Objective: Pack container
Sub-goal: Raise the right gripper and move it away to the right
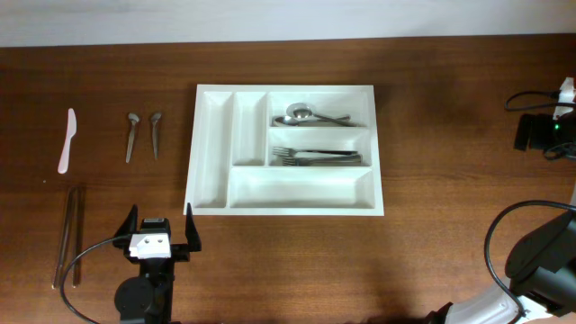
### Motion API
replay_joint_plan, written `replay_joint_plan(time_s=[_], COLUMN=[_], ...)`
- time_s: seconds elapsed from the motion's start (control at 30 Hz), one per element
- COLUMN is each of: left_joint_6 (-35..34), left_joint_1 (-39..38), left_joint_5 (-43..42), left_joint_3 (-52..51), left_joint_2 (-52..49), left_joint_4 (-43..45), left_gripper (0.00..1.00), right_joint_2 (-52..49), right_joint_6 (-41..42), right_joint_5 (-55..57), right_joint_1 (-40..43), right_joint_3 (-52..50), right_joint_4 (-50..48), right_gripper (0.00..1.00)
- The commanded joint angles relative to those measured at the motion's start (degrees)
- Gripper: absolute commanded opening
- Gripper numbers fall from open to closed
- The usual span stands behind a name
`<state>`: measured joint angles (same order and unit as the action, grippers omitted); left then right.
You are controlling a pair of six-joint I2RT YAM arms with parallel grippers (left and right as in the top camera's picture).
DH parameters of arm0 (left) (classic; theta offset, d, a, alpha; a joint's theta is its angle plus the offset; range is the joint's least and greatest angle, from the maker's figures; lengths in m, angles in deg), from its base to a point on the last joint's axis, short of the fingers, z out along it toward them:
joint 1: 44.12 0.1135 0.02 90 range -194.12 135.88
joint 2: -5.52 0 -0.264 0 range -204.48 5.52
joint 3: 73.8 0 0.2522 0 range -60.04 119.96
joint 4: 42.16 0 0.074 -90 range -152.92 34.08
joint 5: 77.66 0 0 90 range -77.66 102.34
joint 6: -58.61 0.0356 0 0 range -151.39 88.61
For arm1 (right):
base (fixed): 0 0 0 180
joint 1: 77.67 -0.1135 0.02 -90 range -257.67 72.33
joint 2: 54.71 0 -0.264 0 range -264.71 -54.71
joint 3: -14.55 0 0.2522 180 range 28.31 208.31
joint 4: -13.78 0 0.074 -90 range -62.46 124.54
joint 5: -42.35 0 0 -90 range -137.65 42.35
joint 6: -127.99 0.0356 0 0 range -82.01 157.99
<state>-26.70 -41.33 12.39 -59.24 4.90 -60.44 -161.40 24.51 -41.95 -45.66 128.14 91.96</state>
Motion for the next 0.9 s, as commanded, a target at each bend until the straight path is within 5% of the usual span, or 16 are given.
replay_joint_plan(time_s=[0.0, 0.6, 0.87], left_joint_6=[-0.55, -4.5, -1.4], left_joint_1=[0.37, 0.39, 2.34], left_joint_5=[-0.04, -2.49, 19.82], left_joint_3=[-0.28, 2.71, 26.32], left_joint_2=[0.26, -0.09, -10.93], left_joint_4=[-0.2, -0.92, -25.4], left_gripper=[0.99, 0.99, 0.99], right_joint_2=[0.07, 0.07, 0.07], right_joint_6=[0.26, 0.26, 0.26], right_joint_5=[0.33, 0.33, 0.31], right_joint_1=[-0.07, -0.07, -0.07], right_joint_3=[-0.11, -0.11, -0.09], right_joint_4=[-0.17, -0.17, -0.17], right_gripper=[0.99, 0.99, 0.99])
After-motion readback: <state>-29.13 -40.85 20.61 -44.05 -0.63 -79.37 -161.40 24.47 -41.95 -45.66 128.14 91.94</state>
